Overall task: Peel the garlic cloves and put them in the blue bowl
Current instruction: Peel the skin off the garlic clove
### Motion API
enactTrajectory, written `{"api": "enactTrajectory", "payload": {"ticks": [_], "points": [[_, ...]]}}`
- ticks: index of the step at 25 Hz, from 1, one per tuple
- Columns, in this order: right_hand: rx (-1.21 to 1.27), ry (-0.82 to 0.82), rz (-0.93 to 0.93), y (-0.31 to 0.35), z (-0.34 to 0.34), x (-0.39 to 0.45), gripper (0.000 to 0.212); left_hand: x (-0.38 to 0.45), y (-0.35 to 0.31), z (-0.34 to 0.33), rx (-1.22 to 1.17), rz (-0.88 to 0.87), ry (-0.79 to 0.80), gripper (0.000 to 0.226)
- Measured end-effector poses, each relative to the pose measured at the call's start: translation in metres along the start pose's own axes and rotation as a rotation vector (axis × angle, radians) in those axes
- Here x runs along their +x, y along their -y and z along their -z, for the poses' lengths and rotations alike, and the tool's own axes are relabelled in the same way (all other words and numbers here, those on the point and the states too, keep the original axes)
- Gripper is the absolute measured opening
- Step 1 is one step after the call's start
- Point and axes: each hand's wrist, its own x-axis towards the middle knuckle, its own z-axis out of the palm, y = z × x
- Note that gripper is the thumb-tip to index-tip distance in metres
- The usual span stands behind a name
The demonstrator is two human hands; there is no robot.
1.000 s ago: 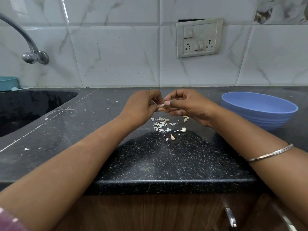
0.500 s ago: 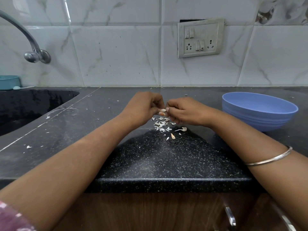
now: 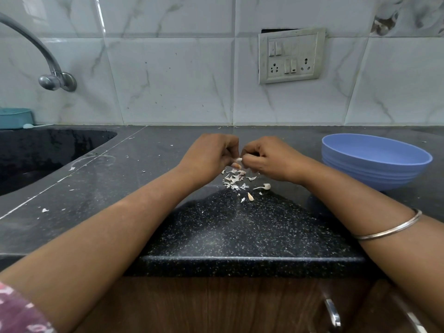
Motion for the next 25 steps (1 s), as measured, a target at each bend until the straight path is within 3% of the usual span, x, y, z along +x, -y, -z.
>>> {"api": "enactTrajectory", "payload": {"ticks": [10, 15, 25], "points": [[0.237, -0.050, -0.131, 0.0007, -0.0020, 0.0008, 0.024, -0.0001, -0.0023, -0.0035, 0.048, -0.023, -0.125, 0.008], [0.489, -0.066, -0.158, 0.0063, -0.0048, -0.0013, 0.023, -0.0011, -0.0023, -0.0045, 0.062, -0.065, -0.191, 0.003], [0.678, -0.037, -0.209, 0.0002, -0.0036, 0.0030, 0.025, 0.0057, 0.0027, -0.0032, -0.330, 0.109, -0.141, 0.011]]}}
